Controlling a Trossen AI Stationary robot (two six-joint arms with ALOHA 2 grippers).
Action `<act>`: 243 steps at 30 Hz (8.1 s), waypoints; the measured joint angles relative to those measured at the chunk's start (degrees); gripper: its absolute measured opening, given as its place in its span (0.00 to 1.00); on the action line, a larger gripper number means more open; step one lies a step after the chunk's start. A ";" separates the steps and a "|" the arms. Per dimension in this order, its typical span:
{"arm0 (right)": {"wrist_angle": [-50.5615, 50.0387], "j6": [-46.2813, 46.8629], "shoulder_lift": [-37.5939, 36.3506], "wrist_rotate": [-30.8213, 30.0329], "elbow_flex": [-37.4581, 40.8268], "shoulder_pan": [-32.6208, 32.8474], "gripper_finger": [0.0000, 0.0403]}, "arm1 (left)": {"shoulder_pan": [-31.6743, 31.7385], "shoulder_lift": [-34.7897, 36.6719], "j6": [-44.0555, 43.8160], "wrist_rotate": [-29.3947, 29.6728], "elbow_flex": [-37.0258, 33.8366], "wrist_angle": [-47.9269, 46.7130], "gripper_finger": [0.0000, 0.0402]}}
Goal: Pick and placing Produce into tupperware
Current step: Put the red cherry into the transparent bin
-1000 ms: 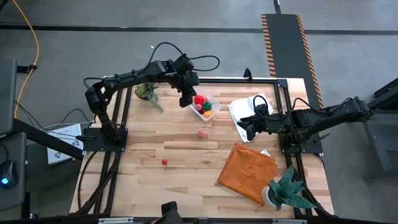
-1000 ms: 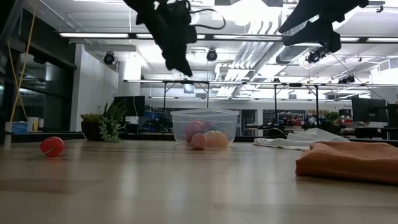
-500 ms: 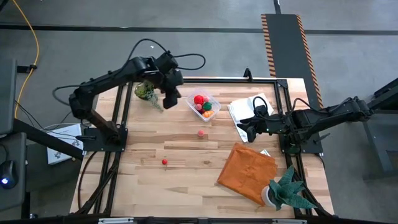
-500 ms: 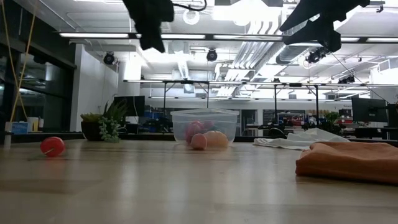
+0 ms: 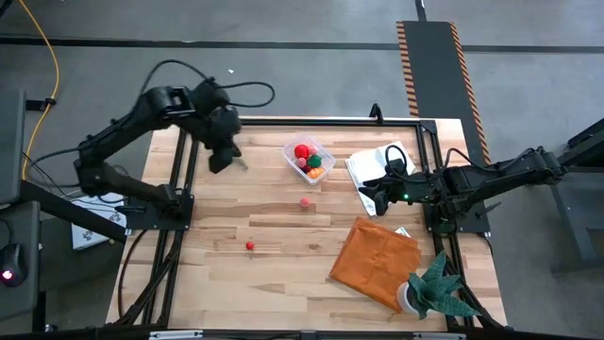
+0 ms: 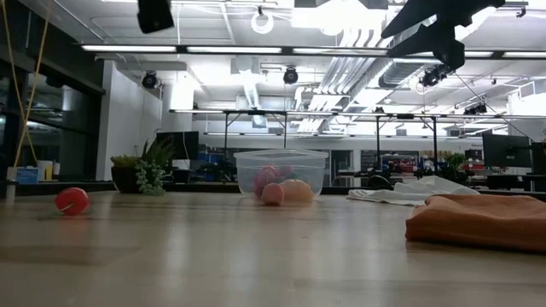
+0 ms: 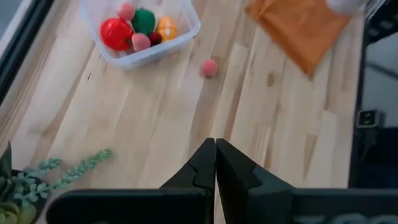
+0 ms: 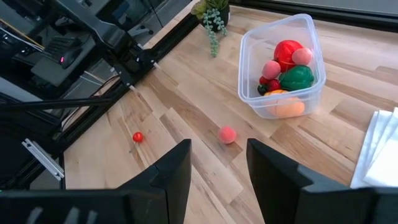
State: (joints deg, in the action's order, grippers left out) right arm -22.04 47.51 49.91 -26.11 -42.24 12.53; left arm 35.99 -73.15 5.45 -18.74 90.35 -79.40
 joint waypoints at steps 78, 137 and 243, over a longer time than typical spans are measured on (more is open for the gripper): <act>3.52 9.15 8.98 -2.22 0.00 -0.17 0.36 | -43.06 43.66 -34.51 13.18 -65.46 42.75 0.01; 4.06 6.56 8.94 1.70 0.00 -0.11 0.36 | -53.64 3.01 -4.20 22.44 -65.46 66.30 0.48; 4.33 4.02 8.94 1.66 0.00 -0.09 0.36 | -53.59 -4.87 -8.95 18.48 -62.93 73.37 0.28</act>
State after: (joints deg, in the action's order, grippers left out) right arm -17.72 51.53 58.85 -24.45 -42.24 12.45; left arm -17.61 -78.02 -3.51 -0.26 27.42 -6.03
